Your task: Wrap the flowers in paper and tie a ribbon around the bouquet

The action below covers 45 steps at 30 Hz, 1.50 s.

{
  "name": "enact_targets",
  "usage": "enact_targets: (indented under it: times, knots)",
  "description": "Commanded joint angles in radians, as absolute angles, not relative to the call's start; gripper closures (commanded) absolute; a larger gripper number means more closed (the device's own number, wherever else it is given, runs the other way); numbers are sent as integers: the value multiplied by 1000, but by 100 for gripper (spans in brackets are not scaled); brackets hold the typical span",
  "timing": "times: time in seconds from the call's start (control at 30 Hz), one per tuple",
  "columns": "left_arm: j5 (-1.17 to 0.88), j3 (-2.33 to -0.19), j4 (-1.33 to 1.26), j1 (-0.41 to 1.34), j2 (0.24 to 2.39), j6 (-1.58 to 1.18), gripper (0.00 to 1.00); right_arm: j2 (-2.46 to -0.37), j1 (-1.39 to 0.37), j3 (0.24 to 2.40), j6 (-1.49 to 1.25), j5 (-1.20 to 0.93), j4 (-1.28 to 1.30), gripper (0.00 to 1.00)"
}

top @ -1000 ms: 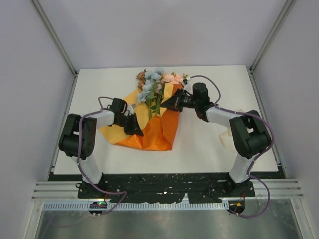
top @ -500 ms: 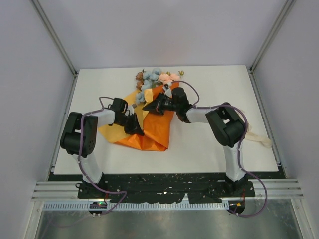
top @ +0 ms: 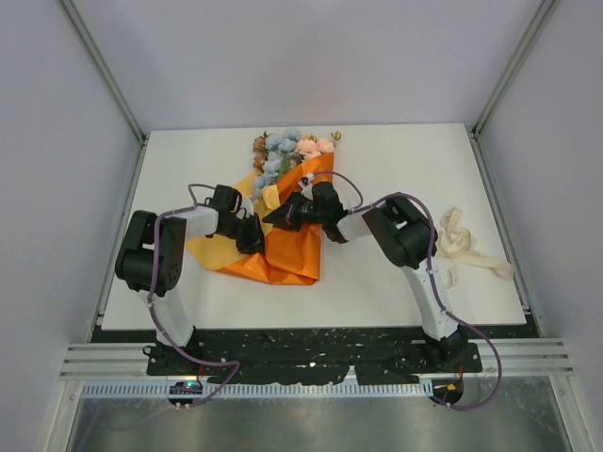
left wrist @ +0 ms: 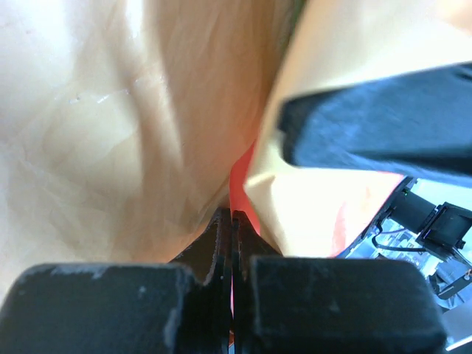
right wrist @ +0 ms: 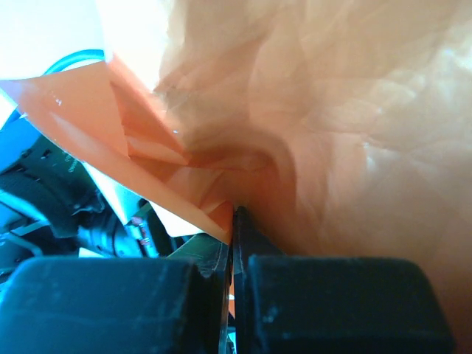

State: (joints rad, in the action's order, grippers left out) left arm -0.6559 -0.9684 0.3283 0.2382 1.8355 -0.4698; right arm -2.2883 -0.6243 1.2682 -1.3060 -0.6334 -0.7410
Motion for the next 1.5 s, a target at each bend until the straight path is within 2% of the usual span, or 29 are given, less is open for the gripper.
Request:
enact_targets:
  times: [0.0, 0.03, 0.13, 0.4, 0.53, 0.73, 1.0, 1.23, 1.27, 1.33, 1.37, 1.4, 1.43, 1.47]
  knots:
    - [-621, -988, 287, 239, 1853, -466, 100, -2322, -635, 1313, -1324, -629, -822, 95]
    - [-621, -983, 288, 235, 1844, -466, 96, -2332, -635, 1315, -1322, -627, -824, 95]
    - [-640, -965, 290, 209, 1800, -477, 73, -2352, -634, 1315, -1318, -629, -821, 94]
    - [-732, -855, 333, 68, 1597, -456, 43, -2388, -634, 1321, -1322, -618, -802, 95]
    - [-758, -805, 292, 25, 1557, -456, 40, -2387, -634, 1322, -1310, -627, -799, 95]
    - [-730, -778, 176, 8, 1601, -483, 41, -2321, -643, 1327, -1296, -624, -822, 95]
    - [-762, -796, 95, 5, 1629, -505, 49, -2315, -666, 1339, -1241, -614, -752, 95]
    - [-759, -856, 35, 5, 1601, -538, 42, -2387, -666, 1361, -1195, -609, -721, 94]
    - [-752, -868, 32, 5, 1603, -541, 41, -2390, -664, 1364, -1190, -607, -712, 92]
    - [-738, -894, 17, 5, 1612, -563, 39, -2393, -666, 1373, -1172, -609, -697, 75]
    - [-733, -906, 8, -26, 1621, -580, 36, -2393, -666, 1371, -1167, -607, -696, 60]
    - [-727, -920, 6, -32, 1631, -594, 33, -2395, -664, 1371, -1164, -604, -693, 53]
    - [-718, -931, -21, -38, 1637, -609, 29, -2396, -666, 1373, -1158, -603, -689, 40]
    - [-707, -942, -31, -43, 1643, -623, 27, -2398, -666, 1373, -1157, -600, -686, 37]
